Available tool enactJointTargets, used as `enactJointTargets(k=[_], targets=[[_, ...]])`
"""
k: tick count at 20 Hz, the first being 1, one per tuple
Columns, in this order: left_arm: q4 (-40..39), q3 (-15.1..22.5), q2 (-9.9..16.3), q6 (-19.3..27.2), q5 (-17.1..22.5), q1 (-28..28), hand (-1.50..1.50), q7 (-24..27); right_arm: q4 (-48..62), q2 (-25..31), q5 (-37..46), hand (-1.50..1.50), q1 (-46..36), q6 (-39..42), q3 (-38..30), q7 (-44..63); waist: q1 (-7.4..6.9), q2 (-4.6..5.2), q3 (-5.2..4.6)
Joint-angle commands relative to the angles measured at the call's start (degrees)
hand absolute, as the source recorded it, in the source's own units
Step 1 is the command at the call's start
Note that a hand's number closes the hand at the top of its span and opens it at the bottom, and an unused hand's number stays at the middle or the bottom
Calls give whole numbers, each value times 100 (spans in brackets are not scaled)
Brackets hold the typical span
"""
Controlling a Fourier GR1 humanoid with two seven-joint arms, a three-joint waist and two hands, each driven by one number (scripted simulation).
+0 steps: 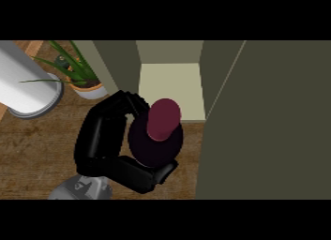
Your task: Pick up the wine, place it into the cabinet and close the cabinet
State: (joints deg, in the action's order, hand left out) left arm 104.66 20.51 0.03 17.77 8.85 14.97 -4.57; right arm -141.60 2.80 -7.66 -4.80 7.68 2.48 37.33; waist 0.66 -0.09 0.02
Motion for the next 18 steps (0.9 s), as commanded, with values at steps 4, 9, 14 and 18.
enactJointTargets(k=[4,9,14,18], targets=[[-701,320,-2,1046,-47,1158,150,-169,-663,122,-726,-150,389,175,-363,82,18,5,2],[-897,540,-2,1450,-66,1203,150,28,-710,115,-1011,-150,904,490,-530,-294,29,4,3],[-1665,913,-3,2065,-111,1645,150,468,-674,146,-766,-150,327,246,-368,161,42,10,-1],[-1536,825,-2,1974,-168,1598,150,266,-759,77,-672,-150,465,284,-229,101,3,2,-1]])
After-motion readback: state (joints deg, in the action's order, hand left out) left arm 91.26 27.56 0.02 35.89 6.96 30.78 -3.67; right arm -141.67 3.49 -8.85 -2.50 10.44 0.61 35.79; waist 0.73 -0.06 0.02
